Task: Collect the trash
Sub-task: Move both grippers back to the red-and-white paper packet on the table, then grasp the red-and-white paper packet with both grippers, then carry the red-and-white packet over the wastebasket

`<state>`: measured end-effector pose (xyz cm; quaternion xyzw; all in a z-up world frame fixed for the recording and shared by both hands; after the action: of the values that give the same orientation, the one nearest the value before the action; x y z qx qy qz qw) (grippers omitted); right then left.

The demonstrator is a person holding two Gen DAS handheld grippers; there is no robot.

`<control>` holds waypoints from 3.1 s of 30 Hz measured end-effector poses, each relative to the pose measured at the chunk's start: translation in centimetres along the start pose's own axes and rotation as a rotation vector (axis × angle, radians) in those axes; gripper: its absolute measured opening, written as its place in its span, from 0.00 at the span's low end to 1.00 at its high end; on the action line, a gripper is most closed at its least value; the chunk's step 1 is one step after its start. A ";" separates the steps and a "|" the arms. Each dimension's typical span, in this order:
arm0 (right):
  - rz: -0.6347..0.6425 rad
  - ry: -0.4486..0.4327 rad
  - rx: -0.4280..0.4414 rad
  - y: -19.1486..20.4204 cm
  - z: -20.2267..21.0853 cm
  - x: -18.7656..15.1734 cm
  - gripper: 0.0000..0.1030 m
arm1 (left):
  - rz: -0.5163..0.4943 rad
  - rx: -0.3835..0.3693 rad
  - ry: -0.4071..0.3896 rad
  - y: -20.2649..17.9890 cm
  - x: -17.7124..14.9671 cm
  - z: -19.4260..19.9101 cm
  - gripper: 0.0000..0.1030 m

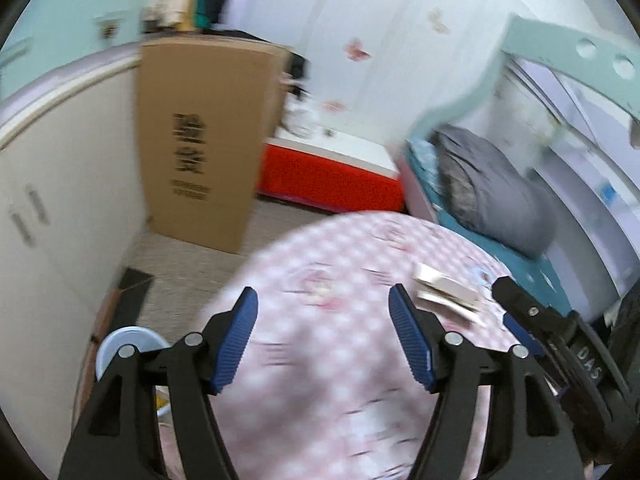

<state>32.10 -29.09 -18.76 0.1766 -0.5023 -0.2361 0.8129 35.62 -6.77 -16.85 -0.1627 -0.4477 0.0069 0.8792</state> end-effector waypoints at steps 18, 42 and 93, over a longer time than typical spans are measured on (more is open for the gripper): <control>-0.148 0.069 -0.003 -7.1 -5.2 0.5 0.63 | 0.058 -0.040 0.077 -7.1 -1.3 -11.2 0.66; 0.024 0.094 0.128 1.6 -2.4 -0.6 0.36 | 0.043 -0.080 0.056 -4.2 -1.5 -6.9 0.11; 0.341 0.455 0.385 32.1 -10.2 -28.6 0.36 | 0.377 0.297 -0.076 37.4 -4.8 6.9 0.11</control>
<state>36.97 13.99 -27.29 0.2886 -0.3656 0.0478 0.8836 32.25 29.81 -27.81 -0.1120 -0.4362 0.2427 0.8592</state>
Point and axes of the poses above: each gripper's, at about its wrist camera, not at the fingertips, and z roughly against the way its jaws point, y to its left, x to its top, the point moved 5 cm from there along -z, roughly the way its jaws point, and after that the axes turned 10 degrees about -y, right-handed, at the moved point
